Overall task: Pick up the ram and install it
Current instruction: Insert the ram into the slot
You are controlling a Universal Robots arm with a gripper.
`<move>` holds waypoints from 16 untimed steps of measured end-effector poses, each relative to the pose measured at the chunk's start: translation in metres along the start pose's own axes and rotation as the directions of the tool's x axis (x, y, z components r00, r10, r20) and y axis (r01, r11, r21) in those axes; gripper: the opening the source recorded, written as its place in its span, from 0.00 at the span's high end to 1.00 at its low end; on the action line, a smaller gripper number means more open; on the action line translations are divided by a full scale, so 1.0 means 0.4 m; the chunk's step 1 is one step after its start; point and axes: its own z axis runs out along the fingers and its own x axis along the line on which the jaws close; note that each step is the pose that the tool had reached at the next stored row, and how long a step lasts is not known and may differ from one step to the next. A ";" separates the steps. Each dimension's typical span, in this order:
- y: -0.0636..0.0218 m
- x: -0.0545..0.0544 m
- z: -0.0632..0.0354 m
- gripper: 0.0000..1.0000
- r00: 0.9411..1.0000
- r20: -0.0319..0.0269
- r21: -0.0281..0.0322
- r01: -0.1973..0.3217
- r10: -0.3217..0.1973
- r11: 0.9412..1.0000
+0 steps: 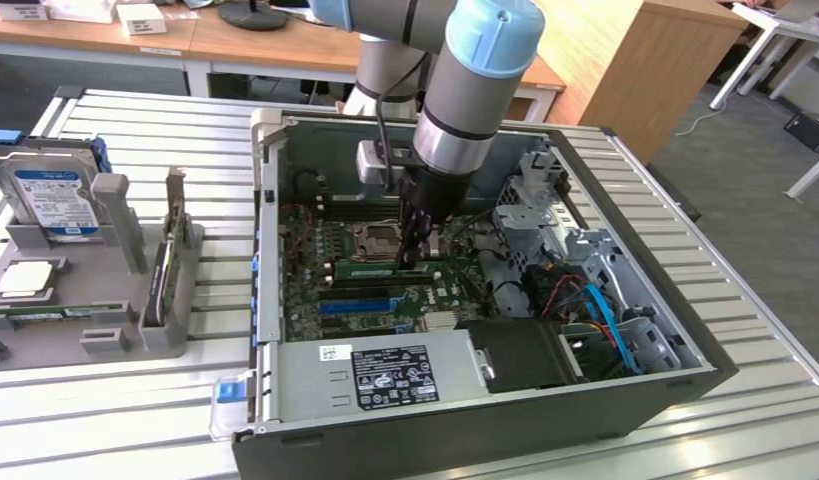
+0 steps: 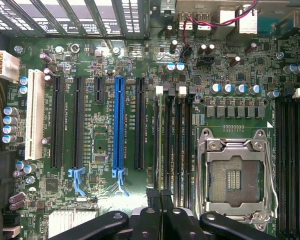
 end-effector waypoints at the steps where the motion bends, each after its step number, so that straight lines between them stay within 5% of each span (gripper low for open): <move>1: 0.000 0.000 0.000 0.88 1.000 0.000 0.000 0.000 0.000 1.000; 16: 0.000 0.000 0.006 0.88 1.000 0.000 0.000 0.000 0.000 1.000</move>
